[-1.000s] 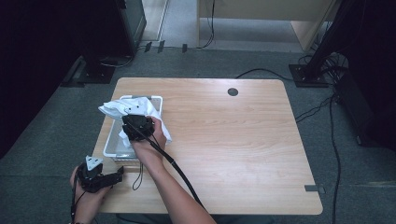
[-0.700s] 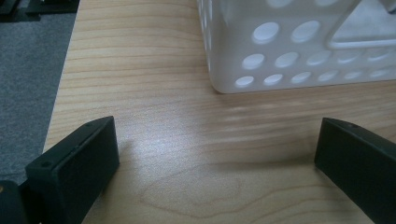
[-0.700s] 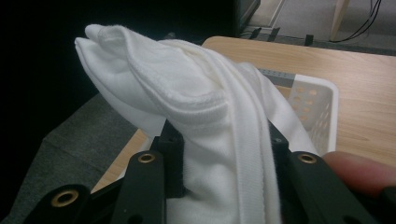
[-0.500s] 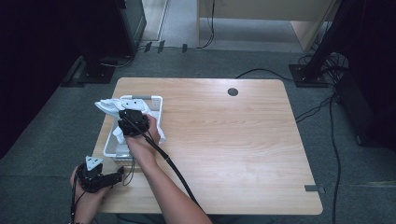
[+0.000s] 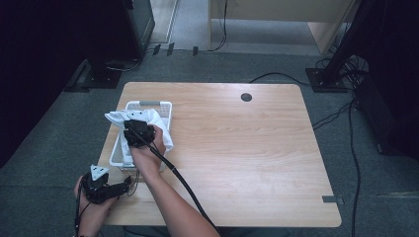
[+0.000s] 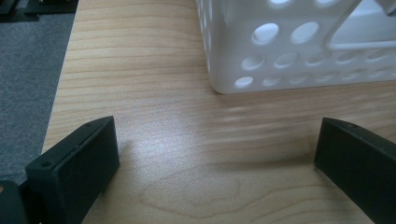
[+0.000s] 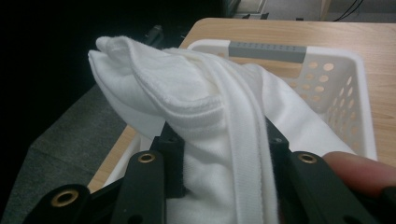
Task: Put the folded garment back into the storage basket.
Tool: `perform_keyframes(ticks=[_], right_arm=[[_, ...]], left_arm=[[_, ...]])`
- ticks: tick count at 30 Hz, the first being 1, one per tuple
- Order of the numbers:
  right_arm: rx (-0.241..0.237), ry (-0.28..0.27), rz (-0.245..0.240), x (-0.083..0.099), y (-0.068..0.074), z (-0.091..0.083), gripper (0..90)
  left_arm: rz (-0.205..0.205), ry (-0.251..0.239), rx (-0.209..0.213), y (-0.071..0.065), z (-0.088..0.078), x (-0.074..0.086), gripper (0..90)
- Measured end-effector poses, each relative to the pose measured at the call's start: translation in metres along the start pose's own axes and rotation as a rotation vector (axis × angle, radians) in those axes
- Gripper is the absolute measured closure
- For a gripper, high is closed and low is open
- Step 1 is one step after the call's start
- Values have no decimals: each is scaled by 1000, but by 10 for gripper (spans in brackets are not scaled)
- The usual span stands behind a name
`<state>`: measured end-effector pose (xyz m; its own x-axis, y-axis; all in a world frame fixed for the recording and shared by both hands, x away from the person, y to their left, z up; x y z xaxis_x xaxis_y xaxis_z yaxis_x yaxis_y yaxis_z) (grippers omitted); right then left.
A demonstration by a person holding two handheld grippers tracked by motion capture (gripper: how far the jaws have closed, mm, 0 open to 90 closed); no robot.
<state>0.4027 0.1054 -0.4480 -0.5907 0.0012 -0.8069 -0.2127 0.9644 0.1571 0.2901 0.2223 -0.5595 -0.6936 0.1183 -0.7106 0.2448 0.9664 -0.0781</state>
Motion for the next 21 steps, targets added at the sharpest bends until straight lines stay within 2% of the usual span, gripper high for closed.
perform_keyframes(ticks=[3, 6, 9, 11, 12, 14, 17, 19, 21], right_arm=[[6, 12, -16, 5, 3, 4, 617], [-14, 42, -41, 10, 5, 7, 573], [-31, 82, -37, 16, 4, 13, 511], [-54, 107, -38, 19, 4, 16, 454], [-92, 134, -49, 23, 5, 18, 411], [-105, 139, -63, 24, 6, 19, 389], [-144, 145, -95, 26, 9, 18, 287], [-203, 153, -133, 28, 12, 17, 146], [-232, 171, -152, 30, 15, 16, 61]], left_arm=[[0, 0, 1, 0, 0, 0, 0], [2, 1, 2, 0, 0, 0, 0], [3, 1, 0, 0, 0, 0, 0], [0, -1, 1, 0, 0, 0, 0], [2, 0, 1, 0, 0, 0, 0], [7, 4, -1, 0, 0, 0, 0], [7, 4, 0, 0, 0, 0, 0], [7, 4, 0, 0, 0, 0, 0], [8, 5, 0, 0, 0, 0, 0]])
Point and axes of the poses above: each handheld gripper's, and its own axes: z roughly forward along the jaws, x roughly out of its underside, y roughly to its left, the point moved 6 cm from there along z, roughly forward along the jaws, and after that the axes turned 5 degrees about x, right-handed, at the moved point
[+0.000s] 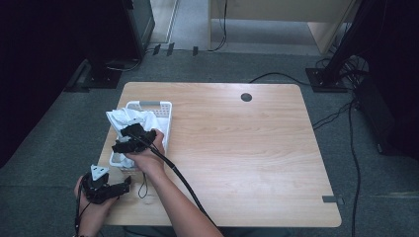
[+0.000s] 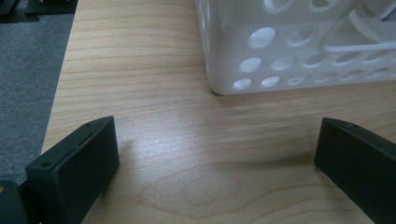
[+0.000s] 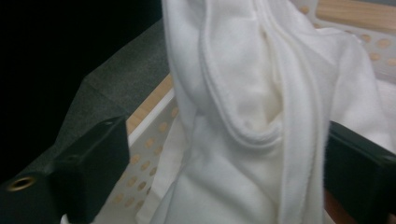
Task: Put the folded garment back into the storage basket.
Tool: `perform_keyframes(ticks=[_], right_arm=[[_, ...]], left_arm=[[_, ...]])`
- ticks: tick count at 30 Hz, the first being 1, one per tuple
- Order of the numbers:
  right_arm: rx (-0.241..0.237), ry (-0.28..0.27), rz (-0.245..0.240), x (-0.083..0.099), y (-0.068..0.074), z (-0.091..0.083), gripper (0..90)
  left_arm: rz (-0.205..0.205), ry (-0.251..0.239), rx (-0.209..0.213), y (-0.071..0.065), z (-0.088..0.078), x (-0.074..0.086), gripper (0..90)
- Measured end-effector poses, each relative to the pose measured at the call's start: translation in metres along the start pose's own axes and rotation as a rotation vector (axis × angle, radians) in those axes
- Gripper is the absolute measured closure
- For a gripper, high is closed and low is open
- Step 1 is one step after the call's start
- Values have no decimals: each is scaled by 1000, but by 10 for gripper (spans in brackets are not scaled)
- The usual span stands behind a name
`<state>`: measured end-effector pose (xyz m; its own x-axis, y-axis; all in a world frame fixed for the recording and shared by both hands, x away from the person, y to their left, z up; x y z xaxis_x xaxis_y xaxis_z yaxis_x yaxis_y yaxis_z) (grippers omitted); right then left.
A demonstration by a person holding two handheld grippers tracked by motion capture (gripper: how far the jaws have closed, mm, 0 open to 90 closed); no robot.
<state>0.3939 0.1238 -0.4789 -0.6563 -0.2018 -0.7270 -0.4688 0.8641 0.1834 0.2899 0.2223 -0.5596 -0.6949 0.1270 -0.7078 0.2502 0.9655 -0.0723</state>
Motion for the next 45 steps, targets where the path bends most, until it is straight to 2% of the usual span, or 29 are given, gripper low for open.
perform_keyframes(ticks=[3, 7, 11, 28, 45], right_arm=[[4, 5, -23, 2, 1, -1, 2], [-8, -16, -10, 0, 0, -6, 0], [24, -37, -20, -3, -5, -12, 0], [87, -89, -35, -5, -33, -33, 0], [142, -105, -11, -1, -67, -45, 0]], left_arm=[[0, -2, 1, 0, 0, 0, 0], [-1, -2, 1, 0, 0, 0, 0], [0, -3, 2, 0, 0, 0, 0], [-2, -4, -1, -1, 1, 0, 0], [1, -2, -3, -1, 1, 0, 0]])
Point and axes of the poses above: each handheld gripper's, and its own axes: z roughly forward along the jaws, x roughly out of its underside, y roughly to its left, the point moved 6 cm from there along z, roughly forward along the jaws, and after that the axes turned 5 degrees about x, right-handed, at the moved point
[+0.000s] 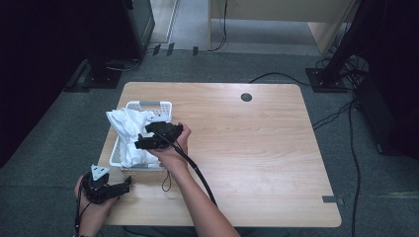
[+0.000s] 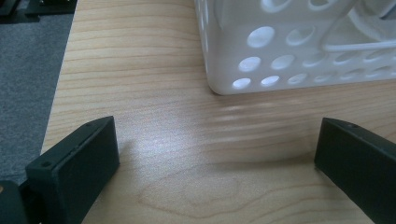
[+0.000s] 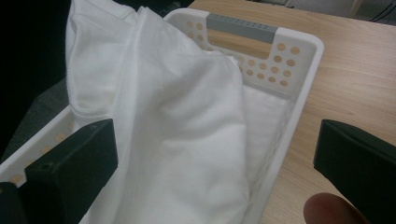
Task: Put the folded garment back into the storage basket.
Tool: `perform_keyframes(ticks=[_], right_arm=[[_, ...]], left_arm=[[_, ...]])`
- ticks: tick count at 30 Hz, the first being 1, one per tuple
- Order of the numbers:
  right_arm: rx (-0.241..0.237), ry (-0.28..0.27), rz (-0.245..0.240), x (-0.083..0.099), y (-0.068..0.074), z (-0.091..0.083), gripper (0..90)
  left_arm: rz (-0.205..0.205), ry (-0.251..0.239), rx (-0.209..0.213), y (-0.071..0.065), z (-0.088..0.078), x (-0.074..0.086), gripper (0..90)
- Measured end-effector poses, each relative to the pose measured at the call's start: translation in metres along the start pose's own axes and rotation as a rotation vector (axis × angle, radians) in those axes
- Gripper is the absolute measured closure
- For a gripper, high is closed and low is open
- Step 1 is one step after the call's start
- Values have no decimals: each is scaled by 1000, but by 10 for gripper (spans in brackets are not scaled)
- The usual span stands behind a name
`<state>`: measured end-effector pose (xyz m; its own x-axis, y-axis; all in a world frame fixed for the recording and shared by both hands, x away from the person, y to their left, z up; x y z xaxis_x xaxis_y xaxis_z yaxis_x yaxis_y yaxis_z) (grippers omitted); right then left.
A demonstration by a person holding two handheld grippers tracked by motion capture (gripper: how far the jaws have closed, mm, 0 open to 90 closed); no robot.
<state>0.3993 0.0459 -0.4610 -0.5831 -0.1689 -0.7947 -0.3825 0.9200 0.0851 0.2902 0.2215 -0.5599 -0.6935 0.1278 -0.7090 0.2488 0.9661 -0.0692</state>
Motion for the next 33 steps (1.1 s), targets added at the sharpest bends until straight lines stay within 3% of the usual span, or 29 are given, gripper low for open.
perform_keyframes(ticks=[33], right_arm=[[63, 19, 44, 25, -47, -5, 0]], left_arm=[[0, 2, -1, 0, 0, 0, 0]])
Point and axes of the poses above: each handheld gripper's, and its own axes: z roughly forward along the jaws, x roughly out of its underside, y roughly to its left, the point moved 6 cm from there along z, roughly forward along the jaws, and after that the axes turned 5 degrees about x, right-handed, at the moved point
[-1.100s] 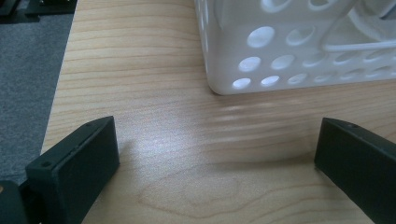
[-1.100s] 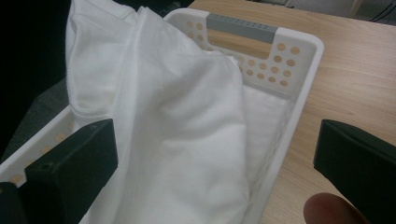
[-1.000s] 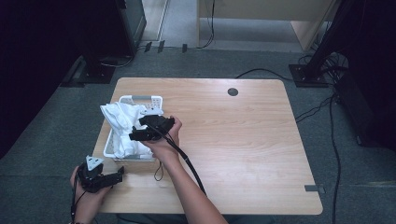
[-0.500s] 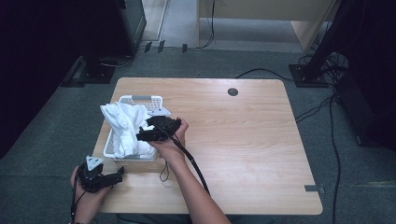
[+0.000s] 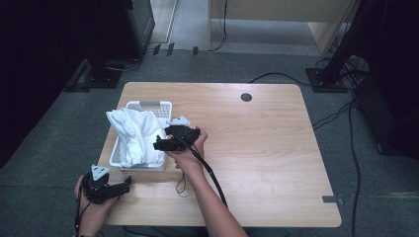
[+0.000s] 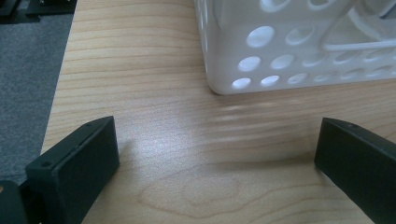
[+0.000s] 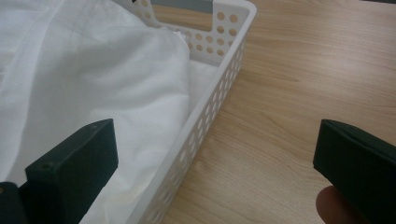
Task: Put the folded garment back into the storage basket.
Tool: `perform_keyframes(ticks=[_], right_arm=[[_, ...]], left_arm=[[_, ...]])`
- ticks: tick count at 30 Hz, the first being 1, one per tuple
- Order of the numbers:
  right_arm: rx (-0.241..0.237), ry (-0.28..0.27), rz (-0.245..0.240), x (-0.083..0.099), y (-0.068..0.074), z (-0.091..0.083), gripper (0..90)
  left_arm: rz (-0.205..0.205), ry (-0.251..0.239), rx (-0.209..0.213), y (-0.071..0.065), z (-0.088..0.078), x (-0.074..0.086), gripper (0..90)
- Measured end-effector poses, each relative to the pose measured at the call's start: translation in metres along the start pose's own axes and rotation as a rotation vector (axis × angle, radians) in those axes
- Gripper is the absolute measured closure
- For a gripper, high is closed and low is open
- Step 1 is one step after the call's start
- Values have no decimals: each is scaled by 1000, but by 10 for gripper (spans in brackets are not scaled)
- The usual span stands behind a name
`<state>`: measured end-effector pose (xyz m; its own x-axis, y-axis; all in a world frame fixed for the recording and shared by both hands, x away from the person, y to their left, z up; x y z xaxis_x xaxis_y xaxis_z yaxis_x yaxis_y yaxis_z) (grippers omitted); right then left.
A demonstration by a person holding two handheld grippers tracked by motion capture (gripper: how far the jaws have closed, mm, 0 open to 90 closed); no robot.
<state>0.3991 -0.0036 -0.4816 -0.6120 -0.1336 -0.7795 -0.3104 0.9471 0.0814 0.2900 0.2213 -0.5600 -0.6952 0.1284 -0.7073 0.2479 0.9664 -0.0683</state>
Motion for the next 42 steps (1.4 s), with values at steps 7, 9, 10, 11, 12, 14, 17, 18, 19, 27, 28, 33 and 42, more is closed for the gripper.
perform_keyframes(ticks=[7, 9, 10, 11, 12, 14, 17, 18, 19, 27, 28, 33, 42], right_arm=[[-6, -2, 14, 4, -6, 0, 0], [-7, -1, 13, 6, -8, 0, 0], [-5, 0, 13, 7, -8, 1, 0], [-5, 1, 14, 8, -9, 1, 0], [-5, 2, 15, 10, -10, 1, 0], [-2, 8, 17, 12, -11, 2, 0], [-3, 11, 28, 16, -14, 3, 0], [-8, 14, 31, 18, -14, 4, 0], [-10, 14, 30, 19, -15, 4, 0], [-13, 12, 55, 24, -24, 3, 0], [-8, 14, 56, 25, -25, 4, 0], [3, 23, 70, 33, -33, 6, 0], [14, 45, 74, 47, -46, 9, 0]], left_arm=[[0, -1, 1, 0, 0, 0, 0], [0, -1, 1, 0, 0, 0, 0], [0, -1, 1, 0, 0, 0, 0], [0, -1, 1, 0, 0, 0, 0], [0, -1, 1, 0, 0, 0, 0], [0, -2, 1, 0, 0, 0, 0], [0, -1, 2, 0, 0, 0, 0], [1, -2, 2, 0, 0, 0, 0], [0, -1, 1, 0, 0, 0, 0], [1, -1, 1, 0, 0, 0, 0], [1, -1, 1, 0, 0, 0, 0], [3, 1, 1, 0, 0, 0, 0], [3, 1, 1, 0, 0, 0, 0]])
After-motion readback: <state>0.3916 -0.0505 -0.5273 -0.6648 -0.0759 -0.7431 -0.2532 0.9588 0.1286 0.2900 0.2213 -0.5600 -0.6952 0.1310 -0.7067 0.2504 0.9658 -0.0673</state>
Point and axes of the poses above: each handheld gripper's, and its own axes: z roughly forward along the jaws, x roughly out of its underside, y roughly to its left, the point moved 6 cm from there along z, roughly forward along the jaws, and after that the axes turned 5 degrees about x, right-handed, at the moved point
